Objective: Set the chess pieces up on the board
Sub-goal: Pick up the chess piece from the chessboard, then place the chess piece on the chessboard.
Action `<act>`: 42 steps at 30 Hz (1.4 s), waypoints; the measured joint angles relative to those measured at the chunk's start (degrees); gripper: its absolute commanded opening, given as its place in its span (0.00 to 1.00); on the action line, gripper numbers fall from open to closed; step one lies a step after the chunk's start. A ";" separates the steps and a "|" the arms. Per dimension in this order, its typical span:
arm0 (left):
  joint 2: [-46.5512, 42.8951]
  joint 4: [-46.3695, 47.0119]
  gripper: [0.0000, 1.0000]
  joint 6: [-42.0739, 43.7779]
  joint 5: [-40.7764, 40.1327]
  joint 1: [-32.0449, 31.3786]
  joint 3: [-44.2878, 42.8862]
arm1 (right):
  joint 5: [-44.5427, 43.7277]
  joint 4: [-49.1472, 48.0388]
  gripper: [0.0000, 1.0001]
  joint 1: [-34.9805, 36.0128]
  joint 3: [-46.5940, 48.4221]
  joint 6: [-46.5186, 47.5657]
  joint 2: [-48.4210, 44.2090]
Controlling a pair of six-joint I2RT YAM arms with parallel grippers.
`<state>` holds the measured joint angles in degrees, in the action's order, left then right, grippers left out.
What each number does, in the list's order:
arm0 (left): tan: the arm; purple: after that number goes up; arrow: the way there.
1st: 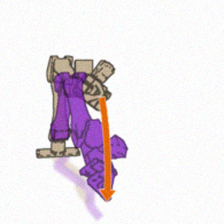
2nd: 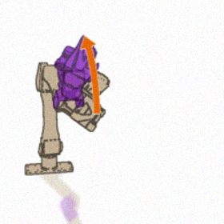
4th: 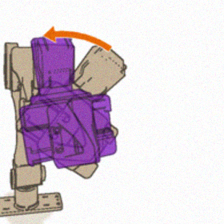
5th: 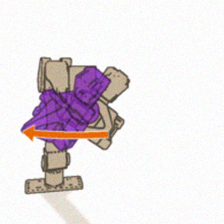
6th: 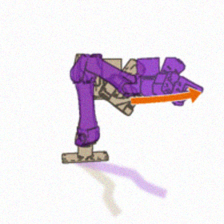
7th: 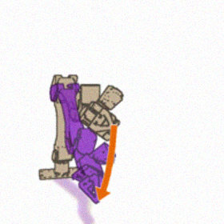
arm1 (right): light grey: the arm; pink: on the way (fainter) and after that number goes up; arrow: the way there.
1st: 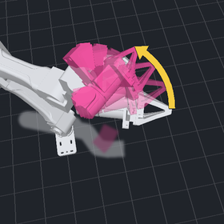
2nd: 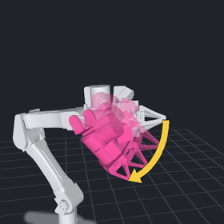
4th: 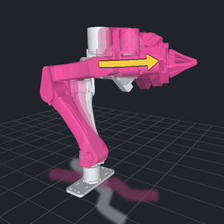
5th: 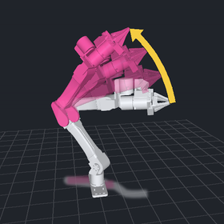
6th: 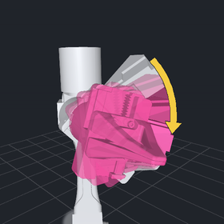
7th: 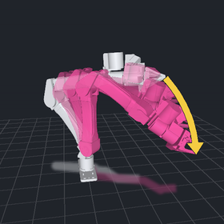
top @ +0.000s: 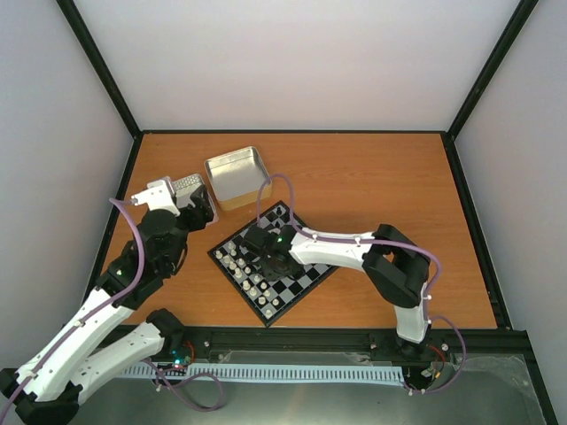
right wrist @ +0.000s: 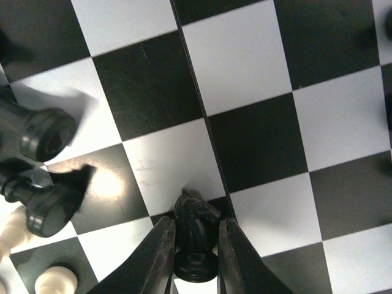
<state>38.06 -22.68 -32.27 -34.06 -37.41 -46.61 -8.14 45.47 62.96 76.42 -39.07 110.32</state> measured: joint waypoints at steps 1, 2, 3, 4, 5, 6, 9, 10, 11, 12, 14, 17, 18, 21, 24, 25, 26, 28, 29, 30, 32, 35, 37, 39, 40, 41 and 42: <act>0.09 0.00 0.86 -0.09 0.02 0.00 0.00 | 0.00 -0.15 0.15 0.00 -0.33 0.13 -0.26; 0.24 0.02 0.86 -0.20 0.04 0.00 0.00 | -0.04 -0.24 0.15 0.00 -0.72 0.28 -0.50; 0.37 0.04 0.86 -0.22 0.11 0.00 0.00 | -0.11 -0.44 0.15 0.00 -1.20 0.37 -0.85; 0.59 0.15 0.86 -0.24 0.24 0.00 0.00 | -0.20 -0.81 0.15 0.00 -1.84 0.52 -1.31; 0.85 0.31 0.85 -0.26 0.39 0.02 0.00 | -0.31 -1.22 0.15 0.02 -2.60 0.72 -1.84; 1.03 0.42 0.85 -0.28 0.70 0.02 0.00 | -0.48 -1.79 0.15 0.02 -3.52 0.98 -2.49; 1.77 0.44 0.85 -0.48 1.90 0.02 0.00 | -1.77 -3.96 0.15 0.02 -6.86 2.54 -5.05; 2.19 0.44 0.85 -0.66 2.64 0.02 0.00 | -2.43 -5.29 0.15 0.00 -8.76 3.34 -6.75; 2.62 0.46 0.85 -0.83 3.28 0.02 0.00 | -2.97 -6.36 0.15 -0.17 -10.36 4.00 -8.50; 3.37 0.46 0.85 -0.98 4.07 0.00 0.00 | -3.28 -7.98 0.16 -0.39 -12.17 4.76 -10.62; 5.44 0.37 0.85 -1.51 6.03 0.02 -0.31 | -3.76 -12.37 0.16 -1.25 -16.55 6.56 -17.00; 11.19 0.42 0.85 -1.88 11.08 0.02 -1.62 | -5.18 -20.72 0.17 -2.69 -22.14 9.75 -27.32; 13.60 0.59 0.84 -1.86 13.70 0.04 -2.01 | -5.84 -23.65 0.17 -2.95 -23.78 11.08 -30.51; 19.50 0.55 0.85 -1.38 22.93 0.04 -3.30 | -7.63 -31.39 0.18 -3.02 -27.91 15.02 -37.75; 22.99 0.24 0.88 -0.44 32.52 0.59 -5.88 | -9.22 -37.53 0.20 -2.97 -31.76 19.41 -43.58; 23.63 0.28 0.88 -0.11 36.33 1.14 -6.99 | -9.55 -39.17 0.21 -2.97 -32.85 20.76 -45.09; 23.96 0.44 0.88 0.04 40.37 1.75 -8.04 | -9.90 -40.94 0.21 -2.97 -34.07 22.27 -46.66; 24.24 1.07 0.87 0.02 47.91 3.28 -9.81 | -10.29 -43.17 0.21 -2.97 -35.74 24.98 -49.18; 24.39 1.57 0.86 -0.02 51.65 4.22 -10.47 | -10.36 -44.02 0.21 -2.97 -36.13 26.34 -50.01; 24.57 2.14 0.84 -0.07 54.60 4.87 -10.82 | -10.34 -44.61 0.20 -2.97 -36.20 27.61 -50.56; 25.51 3.28 0.75 -0.46 61.51 5.77 -11.10 | -10.25 -45.81 0.20 -2.97 -36.20 29.90 -51.23; 28.09 3.98 0.62 -1.68 69.11 6.19 -11.10 | -9.88 -46.47 0.21 -2.97 -36.20 32.76 -51.84; 30.27 4.26 0.58 -2.25 73.55 6.16 -11.10 | -9.60 -46.56 0.21 -2.97 -36.20 34.36 -51.91; 32.13 4.46 0.56 -2.73 76.81 6.19 -11.10 | -9.27 -46.51 0.21 -2.97 -36.20 35.47 -51.89; 32.68 4.61 0.54 -2.86 77.99 6.19 -11.10 | -9.11 -46.47 0.21 -2.97 -36.17 36.00 -51.87; 33.07 4.83 0.52 -3.08 79.23 6.19 -11.08 | -8.96 -46.31 0.21 -2.97 -36.06 36.44 -51.82; 33.27 5.05 0.49 -3.23 80.21 6.19 -11.08 | -8.79 -46.25 0.21 -2.97 -35.98 36.79 -51.76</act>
<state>71.33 -17.63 -35.51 46.15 -31.22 -57.69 -16.93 -0.78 59.99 40.45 -2.28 58.57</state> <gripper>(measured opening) 0.555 0.207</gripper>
